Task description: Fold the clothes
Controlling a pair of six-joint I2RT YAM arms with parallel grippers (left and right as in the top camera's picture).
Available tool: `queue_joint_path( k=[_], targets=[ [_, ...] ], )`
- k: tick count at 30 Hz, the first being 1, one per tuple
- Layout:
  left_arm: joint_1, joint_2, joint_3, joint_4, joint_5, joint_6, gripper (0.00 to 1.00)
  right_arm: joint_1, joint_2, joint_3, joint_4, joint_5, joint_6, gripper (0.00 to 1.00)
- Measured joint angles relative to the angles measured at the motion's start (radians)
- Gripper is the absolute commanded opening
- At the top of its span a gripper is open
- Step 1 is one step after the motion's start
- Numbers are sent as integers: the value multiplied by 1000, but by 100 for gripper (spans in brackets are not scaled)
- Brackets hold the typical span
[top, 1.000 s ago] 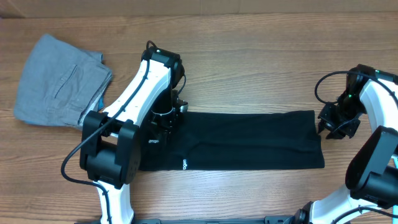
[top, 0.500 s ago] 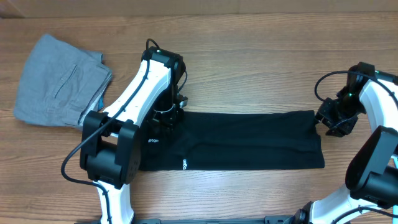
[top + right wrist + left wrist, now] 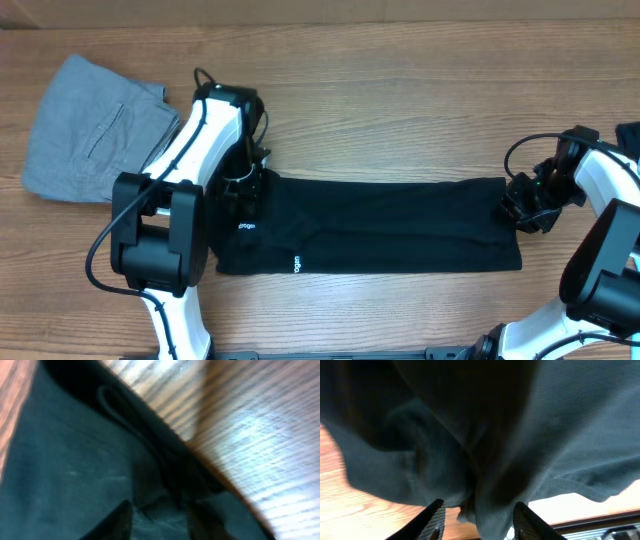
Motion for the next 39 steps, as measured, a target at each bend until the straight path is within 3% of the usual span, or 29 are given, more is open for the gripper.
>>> queue_joint_path(
  k=[5,8,12,15,17,25,33,39],
  targets=[
    [4,0,-60,53,70,4,37,0,0,-1,27,-33,1,29],
    [4,0,-64,72,107,6,35,0,0,-1,26,-45,-5,33],
    [4,0,-64,106,142,8,25,0,0,-16,59,-55,-8,22],
    [4,0,-64,121,153,9,14,0,0,-30,60,-56,-6,4],
    [4,0,-64,121,156,9,4,-1,0,-33,44,-57,-3,4],
    [7,0,-64,113,150,21,4,-39,-3,105,-183,-8,-2,4],
    [36,0,-64,98,144,24,4,-46,-32,148,-256,71,-2,4],
    [74,0,-64,81,144,24,4,-46,-32,106,-239,99,-2,10]
  ],
)
